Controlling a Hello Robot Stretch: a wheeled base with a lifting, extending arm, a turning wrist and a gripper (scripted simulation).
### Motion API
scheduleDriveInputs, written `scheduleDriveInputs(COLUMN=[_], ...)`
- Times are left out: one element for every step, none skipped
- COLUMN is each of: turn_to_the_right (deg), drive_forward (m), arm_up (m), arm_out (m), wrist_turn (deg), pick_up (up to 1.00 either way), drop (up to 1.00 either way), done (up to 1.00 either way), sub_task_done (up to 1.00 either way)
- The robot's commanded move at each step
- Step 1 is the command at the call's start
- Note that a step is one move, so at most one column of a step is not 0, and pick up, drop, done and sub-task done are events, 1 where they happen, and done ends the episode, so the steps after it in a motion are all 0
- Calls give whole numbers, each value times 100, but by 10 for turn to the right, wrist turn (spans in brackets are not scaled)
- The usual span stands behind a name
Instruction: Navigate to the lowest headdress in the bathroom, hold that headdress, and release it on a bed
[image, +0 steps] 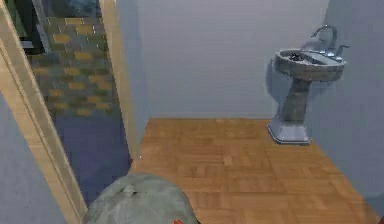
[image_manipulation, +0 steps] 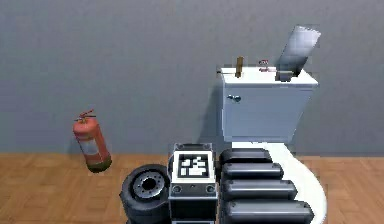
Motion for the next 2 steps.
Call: scheduleDriveInputs(turn_to_the_right=[0, -300], drive_forward=[80, 0], arm_up=[0, 0], arm_out=[0, 0], wrist_turn=[0, 0], pick_up=[0, 0], drop=[0, 0], done=[0, 0], sub_task_done=[0, 0])
